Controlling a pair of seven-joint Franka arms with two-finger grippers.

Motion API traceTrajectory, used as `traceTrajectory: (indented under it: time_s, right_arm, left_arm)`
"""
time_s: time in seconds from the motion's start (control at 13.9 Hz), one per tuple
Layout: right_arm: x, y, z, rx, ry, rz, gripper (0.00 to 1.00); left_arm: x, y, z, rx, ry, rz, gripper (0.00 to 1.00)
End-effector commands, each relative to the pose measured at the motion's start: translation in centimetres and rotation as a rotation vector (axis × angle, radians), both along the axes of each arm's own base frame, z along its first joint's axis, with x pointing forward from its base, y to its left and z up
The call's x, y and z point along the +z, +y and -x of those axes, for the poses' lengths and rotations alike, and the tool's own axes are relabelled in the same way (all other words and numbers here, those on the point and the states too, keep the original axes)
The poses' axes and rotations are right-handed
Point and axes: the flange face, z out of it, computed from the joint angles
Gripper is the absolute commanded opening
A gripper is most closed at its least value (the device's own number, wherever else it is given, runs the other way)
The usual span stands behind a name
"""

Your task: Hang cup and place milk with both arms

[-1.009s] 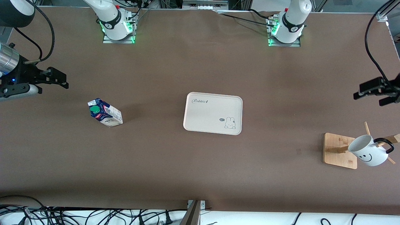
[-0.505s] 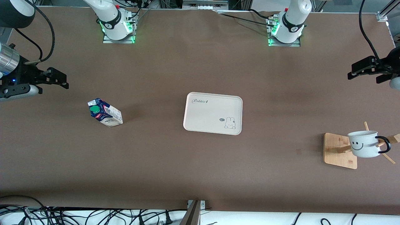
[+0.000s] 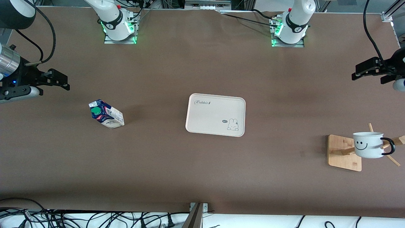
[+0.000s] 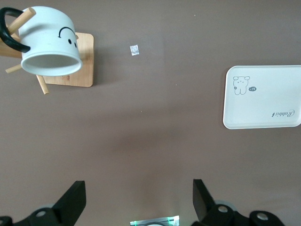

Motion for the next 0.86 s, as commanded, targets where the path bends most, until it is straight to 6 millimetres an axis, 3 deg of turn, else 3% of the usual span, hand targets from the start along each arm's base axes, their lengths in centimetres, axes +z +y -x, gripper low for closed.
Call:
traceTrajectory:
  time_s: [0.0, 0.22, 0.29, 0.5, 0.79]
  right_arm:
    - [0.3, -0.2, -0.1, 0.002, 0.004, -0.003, 1.00]
    - [0.3, -0.2, -0.1, 0.002, 0.004, -0.003, 1.00]
    - [0.3, -0.2, -0.1, 0.002, 0.004, -0.003, 1.00]
    - [0.3, -0.2, -0.1, 0.002, 0.005, -0.003, 1.00]
    - [0.4, -0.2, 0.0, 0.000, 0.005, -0.003, 1.00]
  left_arm:
    - [0.1, -1.5, -0.1, -0.029, 0.007, -0.032, 1.00]
    - [0.1, -1.4, -0.1, -0.035, 0.000, -0.053, 1.00]
    - [0.4, -2.5, 0.2, -0.062, -0.008, -0.047, 1.00]
    - [0.3, 0.3, 1.1, -0.033, -0.050, -0.008, 1.00]
    - [-0.1, 0.8, 2.3, -0.018, -0.058, 0.001, 1.00]
